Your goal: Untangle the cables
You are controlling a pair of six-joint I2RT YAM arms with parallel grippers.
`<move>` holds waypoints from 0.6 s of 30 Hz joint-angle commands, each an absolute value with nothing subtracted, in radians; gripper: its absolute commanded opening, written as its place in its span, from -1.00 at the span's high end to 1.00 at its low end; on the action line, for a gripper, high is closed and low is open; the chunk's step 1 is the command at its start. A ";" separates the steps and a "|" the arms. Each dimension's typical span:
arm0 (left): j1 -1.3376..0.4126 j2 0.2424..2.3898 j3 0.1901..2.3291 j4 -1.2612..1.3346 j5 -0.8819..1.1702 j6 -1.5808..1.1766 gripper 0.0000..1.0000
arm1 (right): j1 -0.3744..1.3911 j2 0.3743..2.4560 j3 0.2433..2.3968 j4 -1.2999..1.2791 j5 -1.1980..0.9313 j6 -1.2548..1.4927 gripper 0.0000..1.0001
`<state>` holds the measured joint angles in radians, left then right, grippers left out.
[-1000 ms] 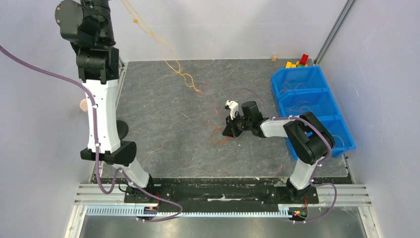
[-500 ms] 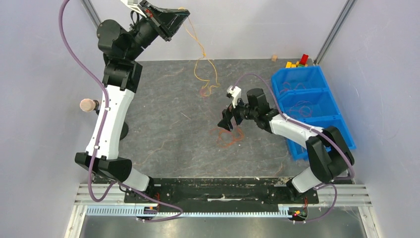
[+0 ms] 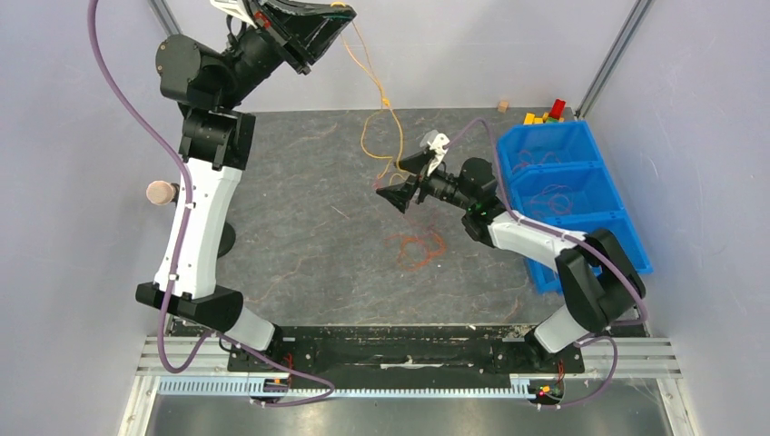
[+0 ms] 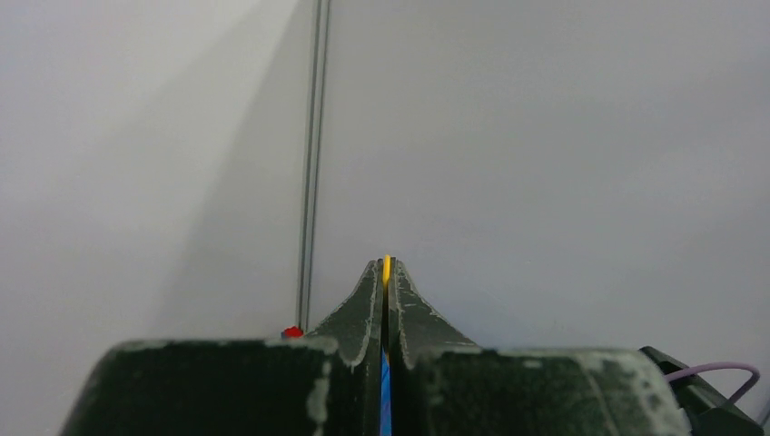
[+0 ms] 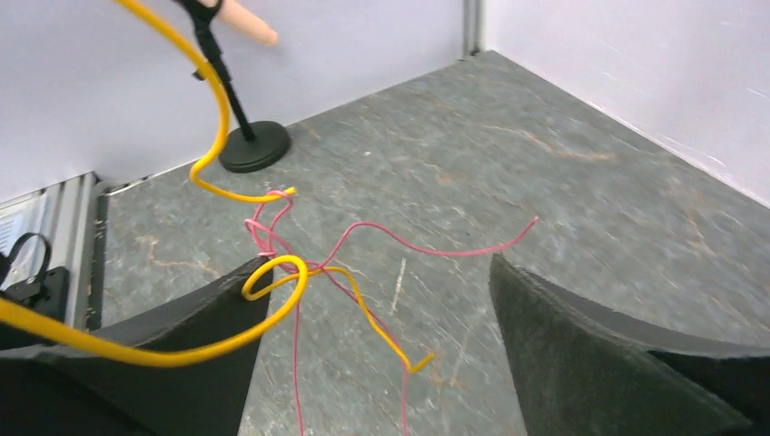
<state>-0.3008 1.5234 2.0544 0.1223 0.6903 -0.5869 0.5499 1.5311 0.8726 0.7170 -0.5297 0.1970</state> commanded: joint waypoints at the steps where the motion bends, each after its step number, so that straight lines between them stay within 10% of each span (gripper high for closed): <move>1: -0.304 1.542 2.115 0.140 0.683 -0.610 0.96 | 0.593 1.608 0.953 0.911 -0.632 0.259 -0.70; 11: -0.294 1.553 2.169 0.115 0.597 -0.553 0.96 | 0.650 1.736 0.904 0.846 -0.563 0.168 -0.45; 13: -0.285 1.553 2.179 0.111 0.567 -0.535 0.95 | 0.650 1.743 0.880 0.836 -0.559 0.156 -0.09; 15: -0.276 1.553 2.195 0.100 0.524 -0.505 0.95 | 0.650 1.748 0.876 0.785 -0.547 0.141 0.82; 18: -0.259 1.551 2.229 0.068 0.411 -0.422 0.96 | 0.647 1.738 0.867 0.651 -0.511 0.116 1.00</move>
